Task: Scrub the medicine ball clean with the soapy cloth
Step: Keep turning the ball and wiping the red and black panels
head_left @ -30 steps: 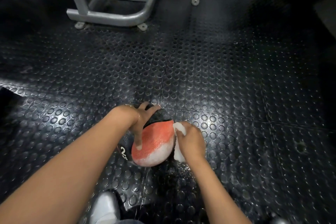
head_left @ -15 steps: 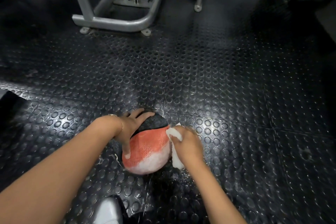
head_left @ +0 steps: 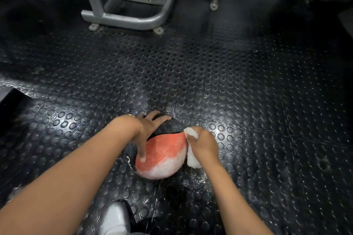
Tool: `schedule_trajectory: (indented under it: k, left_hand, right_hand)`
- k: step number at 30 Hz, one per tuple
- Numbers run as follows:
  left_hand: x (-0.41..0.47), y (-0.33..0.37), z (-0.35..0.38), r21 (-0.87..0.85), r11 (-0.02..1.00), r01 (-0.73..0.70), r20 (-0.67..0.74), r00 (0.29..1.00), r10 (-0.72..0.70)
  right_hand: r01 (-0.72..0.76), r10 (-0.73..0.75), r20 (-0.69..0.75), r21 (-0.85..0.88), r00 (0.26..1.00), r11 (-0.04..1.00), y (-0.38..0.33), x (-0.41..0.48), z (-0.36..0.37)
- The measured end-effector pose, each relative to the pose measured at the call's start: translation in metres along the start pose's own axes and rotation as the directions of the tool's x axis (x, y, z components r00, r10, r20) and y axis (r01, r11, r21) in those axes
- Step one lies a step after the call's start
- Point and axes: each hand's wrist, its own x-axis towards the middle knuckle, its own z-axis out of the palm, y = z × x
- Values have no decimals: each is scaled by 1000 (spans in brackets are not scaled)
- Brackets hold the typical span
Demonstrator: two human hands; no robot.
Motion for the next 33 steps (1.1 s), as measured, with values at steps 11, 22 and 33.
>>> schedule_trajectory:
  k: [11, 22, 33]
  left_hand:
    - [4, 1, 5, -166, 986, -19, -65, 998, 8]
    - [4, -8, 1, -265, 963, -53, -70, 997, 35]
    - [3, -31, 21, -560, 828, -7, -103, 993, -61]
  right_hand:
    - [138, -144, -19, -189, 989, 972, -12, -9, -11]
    - [224, -225, 23, -234, 974, 946, -15, -5, -16]
    - [370, -367, 78, -349, 927, 861, -32, -4, -14]
